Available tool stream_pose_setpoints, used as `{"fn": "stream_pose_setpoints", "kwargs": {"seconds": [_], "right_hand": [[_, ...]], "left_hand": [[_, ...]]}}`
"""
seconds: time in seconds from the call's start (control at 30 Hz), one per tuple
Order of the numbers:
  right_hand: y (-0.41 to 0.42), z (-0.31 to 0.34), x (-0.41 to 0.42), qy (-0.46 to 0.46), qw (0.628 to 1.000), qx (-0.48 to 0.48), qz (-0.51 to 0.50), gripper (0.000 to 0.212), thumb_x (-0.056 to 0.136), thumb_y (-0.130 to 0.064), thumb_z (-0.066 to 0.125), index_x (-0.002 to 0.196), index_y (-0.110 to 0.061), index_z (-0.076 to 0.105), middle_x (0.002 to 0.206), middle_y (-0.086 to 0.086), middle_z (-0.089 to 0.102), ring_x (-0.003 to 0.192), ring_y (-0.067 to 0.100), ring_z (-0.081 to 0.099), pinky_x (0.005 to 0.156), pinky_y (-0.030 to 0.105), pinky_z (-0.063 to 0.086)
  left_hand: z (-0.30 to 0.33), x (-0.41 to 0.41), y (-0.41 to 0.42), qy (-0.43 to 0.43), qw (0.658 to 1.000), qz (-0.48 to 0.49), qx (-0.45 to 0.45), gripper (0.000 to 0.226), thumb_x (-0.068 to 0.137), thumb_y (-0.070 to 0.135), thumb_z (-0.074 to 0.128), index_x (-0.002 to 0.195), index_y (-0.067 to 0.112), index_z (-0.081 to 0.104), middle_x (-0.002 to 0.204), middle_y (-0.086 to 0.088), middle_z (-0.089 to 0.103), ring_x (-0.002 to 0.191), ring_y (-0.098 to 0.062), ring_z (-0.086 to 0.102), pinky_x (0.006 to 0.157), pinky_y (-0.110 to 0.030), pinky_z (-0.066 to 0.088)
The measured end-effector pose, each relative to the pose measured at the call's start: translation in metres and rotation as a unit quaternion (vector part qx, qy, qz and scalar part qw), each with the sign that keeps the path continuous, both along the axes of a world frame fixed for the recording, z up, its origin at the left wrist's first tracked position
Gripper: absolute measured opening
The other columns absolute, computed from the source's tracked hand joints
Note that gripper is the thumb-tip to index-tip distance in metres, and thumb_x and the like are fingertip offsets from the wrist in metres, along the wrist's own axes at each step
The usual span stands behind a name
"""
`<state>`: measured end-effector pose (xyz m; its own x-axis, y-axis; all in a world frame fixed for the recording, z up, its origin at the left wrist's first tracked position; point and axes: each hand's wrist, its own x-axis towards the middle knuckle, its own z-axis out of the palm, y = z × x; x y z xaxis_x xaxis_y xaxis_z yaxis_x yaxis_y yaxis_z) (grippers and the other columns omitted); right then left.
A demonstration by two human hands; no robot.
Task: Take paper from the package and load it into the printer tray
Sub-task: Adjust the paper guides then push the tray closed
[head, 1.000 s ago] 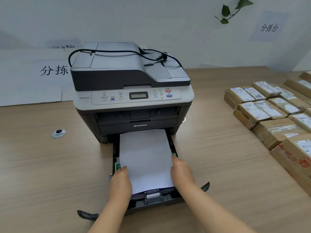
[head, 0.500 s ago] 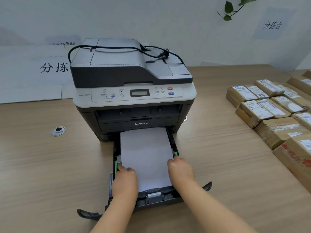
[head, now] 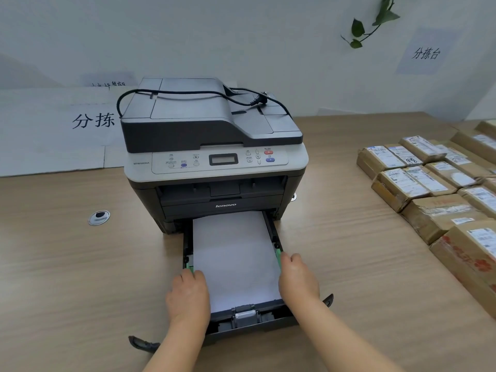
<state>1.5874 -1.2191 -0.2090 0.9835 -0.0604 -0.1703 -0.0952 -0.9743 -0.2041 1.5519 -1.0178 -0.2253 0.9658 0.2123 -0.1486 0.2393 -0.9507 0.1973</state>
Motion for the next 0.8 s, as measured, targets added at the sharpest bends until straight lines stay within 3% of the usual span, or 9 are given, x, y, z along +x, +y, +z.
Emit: {"fn": "stream_pose_setpoints", "kwargs": {"seconds": [0.07, 0.1, 0.13, 0.2, 0.33, 0.5, 0.8], "right_hand": [[-0.003, -0.001, 0.000, -0.001, 0.995, 0.070, -0.074, 0.043, 0.088, 0.003, 0.041, 0.129, -0.009, 0.043, 0.120, 0.011, 0.052, 0.100, 0.030, 0.058, 0.065, 0.031, 0.038], [-0.004, -0.001, 0.001, 0.006, 0.986, 0.117, -0.116, 0.043, 0.089, 0.002, 0.038, 0.131, -0.008, 0.043, 0.123, 0.012, 0.052, 0.104, 0.030, 0.057, 0.070, 0.032, 0.041], [-0.005, -0.001, 0.003, 0.013, 0.975, 0.163, -0.154, 0.044, 0.090, 0.001, 0.036, 0.134, -0.007, 0.042, 0.127, 0.013, 0.053, 0.108, 0.031, 0.056, 0.076, 0.034, 0.044], [-0.007, 0.000, 0.005, 0.028, 0.951, 0.231, -0.201, 0.047, 0.093, 0.000, 0.033, 0.140, -0.006, 0.037, 0.134, 0.013, 0.052, 0.115, 0.031, 0.054, 0.089, 0.037, 0.047], [-0.008, 0.004, 0.003, 0.051, 0.933, 0.288, -0.211, 0.050, 0.094, 0.000, 0.031, 0.143, -0.009, 0.035, 0.134, 0.010, 0.053, 0.119, 0.028, 0.052, 0.099, 0.036, 0.044], [-0.007, 0.004, -0.001, 0.078, 0.937, 0.286, -0.186, 0.053, 0.094, 0.001, 0.030, 0.146, -0.009, 0.031, 0.145, 0.011, 0.045, 0.130, 0.029, 0.045, 0.108, 0.037, 0.037], [-0.004, 0.000, -0.001, 0.082, 0.942, 0.276, -0.175, 0.054, 0.092, 0.000, 0.031, 0.145, -0.010, 0.033, 0.146, 0.012, 0.045, 0.131, 0.031, 0.044, 0.107, 0.036, 0.038]], "left_hand": [[0.007, -0.003, 0.001, -0.003, 1.000, 0.010, 0.023, 0.046, 0.028, -0.015, 0.083, 0.067, -0.003, 0.062, 0.059, -0.018, 0.060, 0.052, -0.033, 0.058, 0.034, -0.030, 0.044], [0.012, -0.005, 0.004, -0.002, 1.000, 0.010, 0.017, 0.036, 0.051, -0.010, 0.080, 0.080, -0.003, 0.062, 0.071, -0.019, 0.064, 0.065, -0.033, 0.061, 0.044, -0.034, 0.047], [0.014, -0.006, 0.004, -0.009, 0.999, 0.043, -0.019, 0.023, 0.074, -0.004, 0.067, 0.095, -0.001, 0.059, 0.087, -0.018, 0.066, 0.081, -0.033, 0.060, 0.056, -0.037, 0.048], [0.016, -0.005, 0.005, -0.034, 0.983, 0.143, -0.114, 0.026, 0.092, 0.004, 0.040, 0.115, 0.001, 0.053, 0.107, -0.020, 0.064, 0.095, -0.034, 0.055, 0.067, -0.037, 0.041], [0.023, -0.005, 0.004, -0.047, 0.941, 0.241, -0.233, 0.037, 0.096, 0.010, 0.034, 0.131, 0.006, 0.046, 0.111, -0.024, 0.061, 0.081, -0.030, 0.046, 0.067, -0.035, 0.037], [0.028, -0.003, 0.000, -0.026, 0.923, 0.267, -0.274, 0.041, 0.095, 0.006, 0.032, 0.134, 0.006, 0.040, 0.112, -0.022, 0.061, 0.081, -0.029, 0.046, 0.067, -0.035, 0.037], [0.030, 0.002, -0.003, -0.011, 0.889, 0.306, -0.342, 0.045, 0.092, 0.005, 0.037, 0.137, 0.008, 0.038, 0.116, -0.020, 0.060, 0.088, -0.033, 0.052, 0.075, -0.036, 0.043]]}}
